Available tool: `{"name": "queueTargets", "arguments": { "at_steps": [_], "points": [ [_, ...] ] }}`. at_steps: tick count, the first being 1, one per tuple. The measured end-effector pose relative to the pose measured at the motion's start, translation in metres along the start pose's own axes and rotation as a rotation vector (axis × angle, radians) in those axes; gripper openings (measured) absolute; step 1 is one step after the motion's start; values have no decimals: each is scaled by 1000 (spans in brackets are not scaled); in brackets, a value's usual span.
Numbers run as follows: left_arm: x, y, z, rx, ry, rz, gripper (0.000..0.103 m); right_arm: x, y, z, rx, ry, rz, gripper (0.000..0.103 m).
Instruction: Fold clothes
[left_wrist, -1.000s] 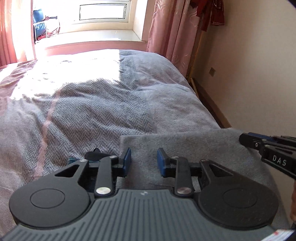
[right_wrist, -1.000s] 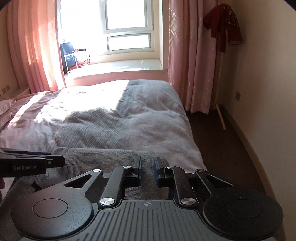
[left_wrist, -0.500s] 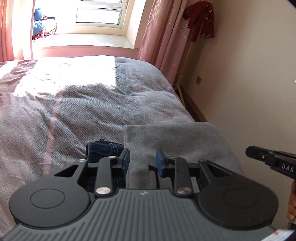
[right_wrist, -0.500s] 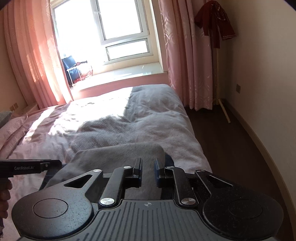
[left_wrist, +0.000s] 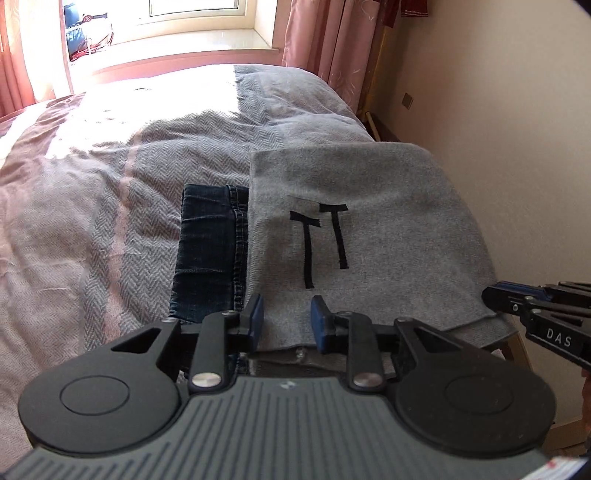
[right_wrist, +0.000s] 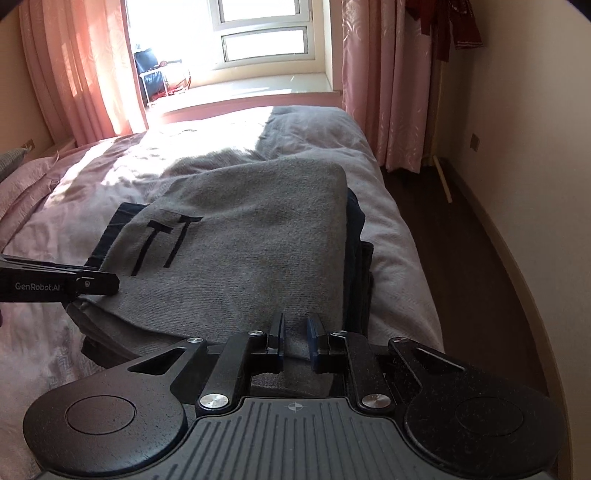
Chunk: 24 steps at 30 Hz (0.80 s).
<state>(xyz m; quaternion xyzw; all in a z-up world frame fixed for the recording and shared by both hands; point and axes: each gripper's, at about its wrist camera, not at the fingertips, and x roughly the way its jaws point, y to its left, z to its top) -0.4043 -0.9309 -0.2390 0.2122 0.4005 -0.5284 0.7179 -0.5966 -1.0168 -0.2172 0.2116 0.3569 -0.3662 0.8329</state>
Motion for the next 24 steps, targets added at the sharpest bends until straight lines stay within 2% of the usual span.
{"name": "queueTargets", "arguments": {
  "at_steps": [4, 6, 7, 8, 9, 12, 16, 18, 24],
  "points": [
    [-37, -5, -2, -3, -20, -9, 27, -25, -1, 8, 92, 18, 11, 14],
    [-59, -6, -5, -13, -26, -11, 33, -46, 2, 4, 147, 7, 36, 30],
    [-68, -5, -7, -17, -29, -12, 34, -55, 4, 1, 171, 7, 44, 45],
    [-79, -6, -10, -19, -28, -11, 36, -63, 6, -2, 191, 7, 50, 56],
    [-91, -8, -13, -15, -25, -5, 38, -75, 10, -4, 210, 3, 56, 59],
    [-122, -8, -23, 0, -9, 8, 46, -104, 23, -11, 235, 1, 49, 62],
    [-156, -6, -37, 26, 5, 2, 51, -138, 38, -18, 251, 28, 61, 63],
    [-176, -5, -45, 34, 0, 12, 58, -155, 46, -22, 252, 33, 75, 63],
    [-218, -4, -64, 50, -22, 21, 64, -198, 74, -34, 193, 35, 63, 63]
  ]
}}
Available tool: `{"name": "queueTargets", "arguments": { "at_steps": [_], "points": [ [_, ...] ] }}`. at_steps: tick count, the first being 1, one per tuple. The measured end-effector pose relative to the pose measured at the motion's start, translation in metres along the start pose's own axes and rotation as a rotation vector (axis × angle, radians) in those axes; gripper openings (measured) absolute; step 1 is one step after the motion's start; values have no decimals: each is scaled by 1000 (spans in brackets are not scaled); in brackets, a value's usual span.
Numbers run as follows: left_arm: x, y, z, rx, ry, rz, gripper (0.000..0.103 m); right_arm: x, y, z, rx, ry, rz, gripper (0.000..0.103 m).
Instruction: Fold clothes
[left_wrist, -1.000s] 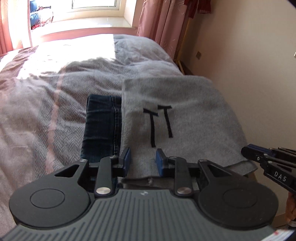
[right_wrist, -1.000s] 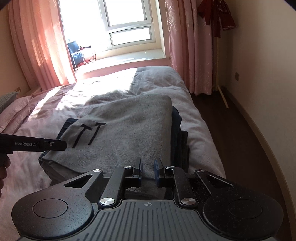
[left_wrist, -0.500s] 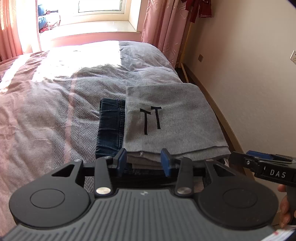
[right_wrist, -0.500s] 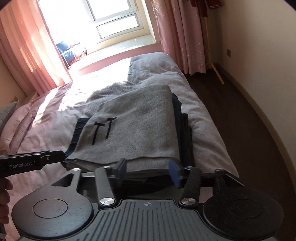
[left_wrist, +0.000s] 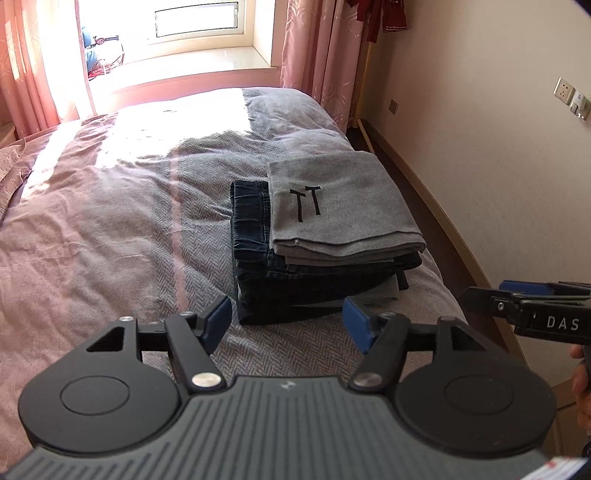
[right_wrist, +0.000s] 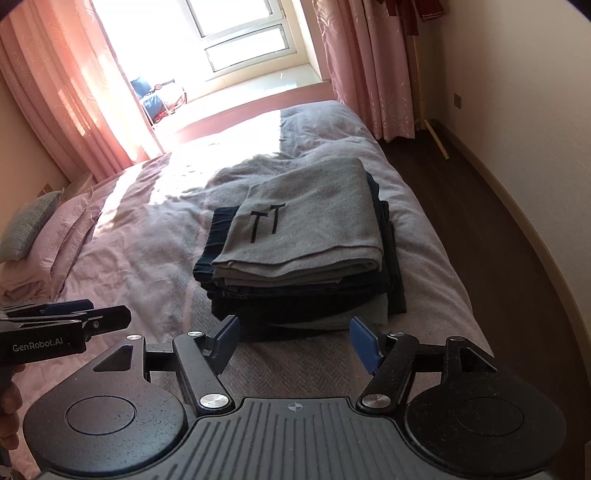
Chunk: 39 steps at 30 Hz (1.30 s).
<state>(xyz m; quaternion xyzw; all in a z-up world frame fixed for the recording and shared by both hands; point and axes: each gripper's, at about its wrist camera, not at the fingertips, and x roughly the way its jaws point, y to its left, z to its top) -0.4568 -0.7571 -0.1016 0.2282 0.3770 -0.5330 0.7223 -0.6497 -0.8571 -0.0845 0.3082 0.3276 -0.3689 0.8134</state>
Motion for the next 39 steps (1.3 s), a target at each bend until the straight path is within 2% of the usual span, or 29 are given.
{"name": "queueTargets", "arguments": {
  "at_steps": [6, 9, 18, 28, 39],
  "points": [
    [-36, -3, -19, 25, -33, 7, 71, -36, 19, -22, -10, -19, 13, 63],
    [-48, -3, -28, 33, -49, 26, 82, -49, 27, -32, -20, -20, 17, 63],
    [-78, -1, -60, 34, -71, 23, 95, -74, 44, -56, -34, -33, 14, 63],
    [-95, 2, -78, 24, -49, -41, 94, -92, 55, -78, -43, -43, 7, 63],
    [-94, -3, -82, 43, -53, -29, 94, -97, 56, -87, -43, -45, 2, 63]
  ]
}}
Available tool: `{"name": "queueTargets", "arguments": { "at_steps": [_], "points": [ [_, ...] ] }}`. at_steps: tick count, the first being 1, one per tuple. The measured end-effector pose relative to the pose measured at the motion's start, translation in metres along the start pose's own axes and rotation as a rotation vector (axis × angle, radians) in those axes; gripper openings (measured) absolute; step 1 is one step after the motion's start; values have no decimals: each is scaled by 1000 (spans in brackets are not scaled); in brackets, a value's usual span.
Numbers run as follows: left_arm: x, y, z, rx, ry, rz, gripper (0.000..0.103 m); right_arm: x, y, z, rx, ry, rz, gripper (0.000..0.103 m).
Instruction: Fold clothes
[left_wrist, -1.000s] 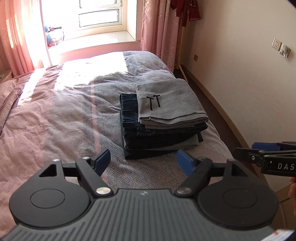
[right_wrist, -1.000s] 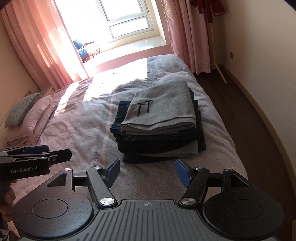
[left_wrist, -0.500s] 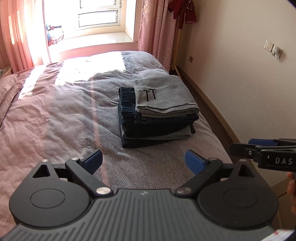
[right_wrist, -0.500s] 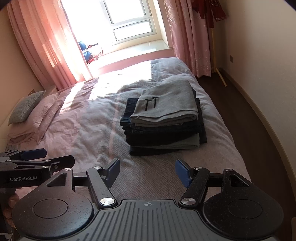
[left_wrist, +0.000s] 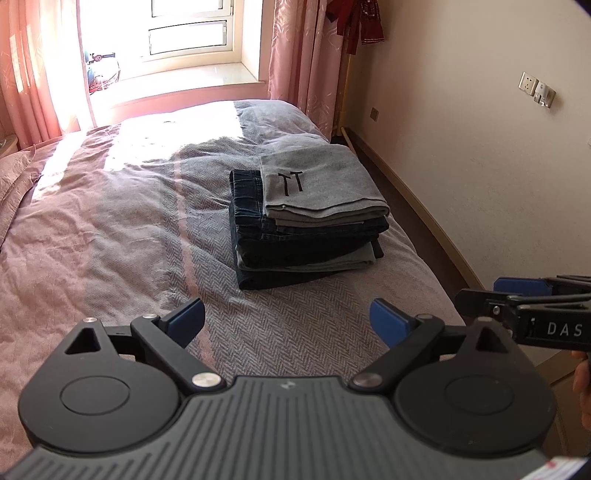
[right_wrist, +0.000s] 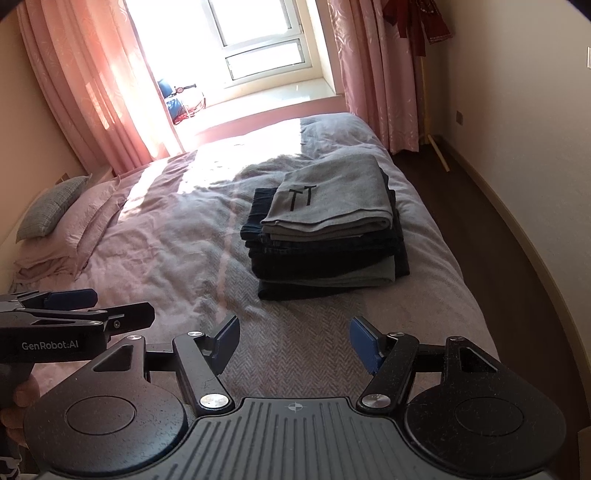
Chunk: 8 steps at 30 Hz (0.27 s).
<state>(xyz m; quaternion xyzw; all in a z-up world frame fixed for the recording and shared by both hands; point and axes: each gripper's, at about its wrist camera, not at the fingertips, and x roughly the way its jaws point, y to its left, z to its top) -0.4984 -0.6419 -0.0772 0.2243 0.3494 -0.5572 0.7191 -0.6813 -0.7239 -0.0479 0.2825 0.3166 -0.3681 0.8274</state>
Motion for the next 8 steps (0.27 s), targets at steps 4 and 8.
{"name": "queueTargets", "arguments": {
  "at_steps": [4, 8],
  "points": [
    [1, -1, -1, 12, -2, 3, 93, 1, -2, 0, 2, -2, -2, 63],
    [5, -2, 0, 16, 3, 3, 93, 2, -2, 1, 1, 4, -2, 63]
  ]
}}
